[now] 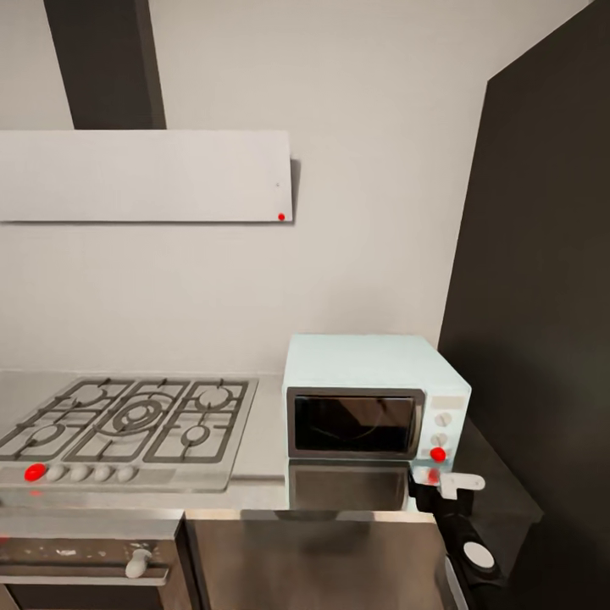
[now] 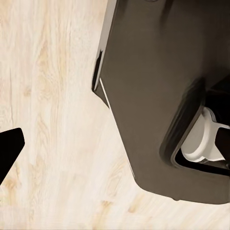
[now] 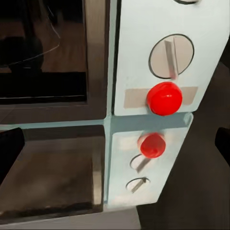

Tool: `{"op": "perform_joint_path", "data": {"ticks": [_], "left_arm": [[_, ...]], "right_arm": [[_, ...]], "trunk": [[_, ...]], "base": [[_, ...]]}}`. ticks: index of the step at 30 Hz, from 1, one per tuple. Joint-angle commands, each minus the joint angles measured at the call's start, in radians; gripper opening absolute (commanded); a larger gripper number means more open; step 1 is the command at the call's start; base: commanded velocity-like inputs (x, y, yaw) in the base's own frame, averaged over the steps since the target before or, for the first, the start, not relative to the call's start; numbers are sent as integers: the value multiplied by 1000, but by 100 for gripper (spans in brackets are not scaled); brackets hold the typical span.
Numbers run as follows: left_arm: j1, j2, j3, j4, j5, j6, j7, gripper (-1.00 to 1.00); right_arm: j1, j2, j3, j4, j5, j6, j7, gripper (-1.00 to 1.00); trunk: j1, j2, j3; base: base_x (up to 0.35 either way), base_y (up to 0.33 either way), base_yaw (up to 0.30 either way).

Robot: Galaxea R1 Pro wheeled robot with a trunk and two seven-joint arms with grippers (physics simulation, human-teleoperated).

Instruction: In the kitchen, take the popcorn bag from the countertop, put it into the microwave, and heat it until the popcorn is cooked so the cooked popcorn ends up inside the bag.

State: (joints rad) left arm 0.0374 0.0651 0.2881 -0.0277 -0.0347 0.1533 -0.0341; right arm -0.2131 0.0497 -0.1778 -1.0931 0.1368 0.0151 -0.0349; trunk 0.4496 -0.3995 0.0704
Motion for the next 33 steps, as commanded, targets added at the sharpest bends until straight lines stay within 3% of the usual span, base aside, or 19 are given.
{"op": "perform_joint_path", "data": {"ticks": [1,11,20,23,26,33], "left_arm": [[1,0,6,-3,-4,6,-4,100],[1,1,5,-3,-4,7,-4,100],[1,2,5,-3,-4,7,-4,100],[1,2,5,-3,-4,7,-4,100],[1,2,5,-3,-4,6,-3,100],[1,2,5,-3,-4,6,-3,100]], "right_arm": [[0,1,-2,6,10,1,-2,100],[0,1,-2,84,10,-70,-6,100],[0,-4,-3,93,10,-129,-6,100],[0,-6,-31,94,10,-132,-6,100],[0,-7,-103,96,10,-134,-1,100],[0,-7,-117,144,11,-135,0,100]], "trunk": [[0,-1,-2],[0,-1,-11],[0,-1,-11],[0,-1,-11],[0,-1,-11],[0,-1,-11]], "base": [[25,0,0],[121,0,0],[177,-6,0],[151,-127,0],[128,-114,0],[14,-13,0]]}}
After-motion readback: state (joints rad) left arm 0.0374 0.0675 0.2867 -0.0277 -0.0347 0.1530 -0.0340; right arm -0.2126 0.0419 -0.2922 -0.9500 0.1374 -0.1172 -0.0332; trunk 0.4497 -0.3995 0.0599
